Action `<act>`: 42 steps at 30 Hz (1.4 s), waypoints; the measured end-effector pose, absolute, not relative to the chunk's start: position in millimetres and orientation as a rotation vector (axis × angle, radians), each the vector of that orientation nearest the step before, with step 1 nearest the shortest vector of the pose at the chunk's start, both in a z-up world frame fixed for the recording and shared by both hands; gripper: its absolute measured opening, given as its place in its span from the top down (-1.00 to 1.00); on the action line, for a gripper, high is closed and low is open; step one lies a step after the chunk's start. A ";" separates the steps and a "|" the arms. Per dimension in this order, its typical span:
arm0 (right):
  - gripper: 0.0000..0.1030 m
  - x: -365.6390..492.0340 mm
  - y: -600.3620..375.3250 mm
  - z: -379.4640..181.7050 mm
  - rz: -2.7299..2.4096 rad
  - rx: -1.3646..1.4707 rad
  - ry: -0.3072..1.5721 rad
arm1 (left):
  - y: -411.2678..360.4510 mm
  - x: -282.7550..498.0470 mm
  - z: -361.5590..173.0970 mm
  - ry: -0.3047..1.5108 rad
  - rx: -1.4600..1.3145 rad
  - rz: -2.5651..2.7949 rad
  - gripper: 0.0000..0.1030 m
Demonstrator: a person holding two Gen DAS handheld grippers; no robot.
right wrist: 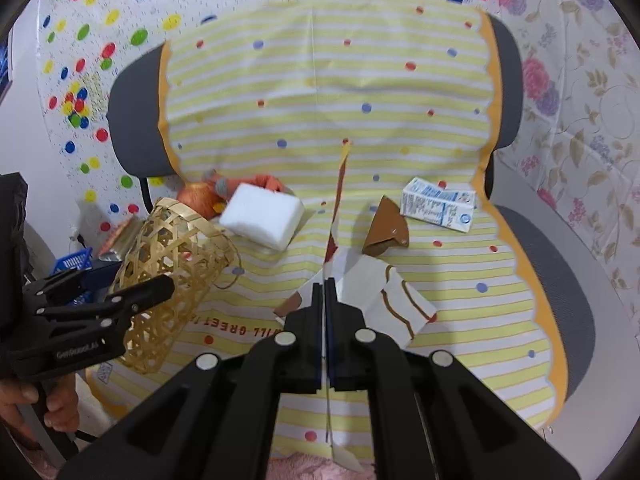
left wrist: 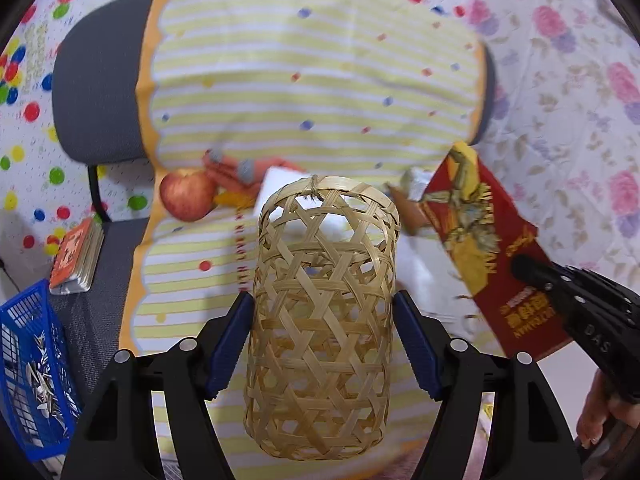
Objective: Collect trash
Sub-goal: 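Carry the bamboo basket and red box over to the pink-lined bin, then open both tools to drop the basket and red box into the bin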
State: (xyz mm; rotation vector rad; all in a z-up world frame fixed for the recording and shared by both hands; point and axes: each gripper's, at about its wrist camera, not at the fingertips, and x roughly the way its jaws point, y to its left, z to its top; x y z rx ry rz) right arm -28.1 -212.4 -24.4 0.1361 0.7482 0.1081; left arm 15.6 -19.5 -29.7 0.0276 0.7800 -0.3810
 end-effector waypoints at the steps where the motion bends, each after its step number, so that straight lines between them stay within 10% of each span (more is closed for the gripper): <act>1: 0.96 -33.5 -213.5 -21.3 0.106 0.139 0.740 | -24.6 9.7 -27.1 0.769 0.036 -0.393 -0.38; 36: 0.96 -315.0 -352.0 -87.1 -0.498 0.382 0.789 | -259.7 -160.5 -108.0 0.769 0.309 -1.023 -0.39; 42: 0.91 -309.5 -373.4 -107.9 -0.492 0.426 0.808 | -285.6 -150.8 -115.6 0.799 0.306 -1.032 -0.69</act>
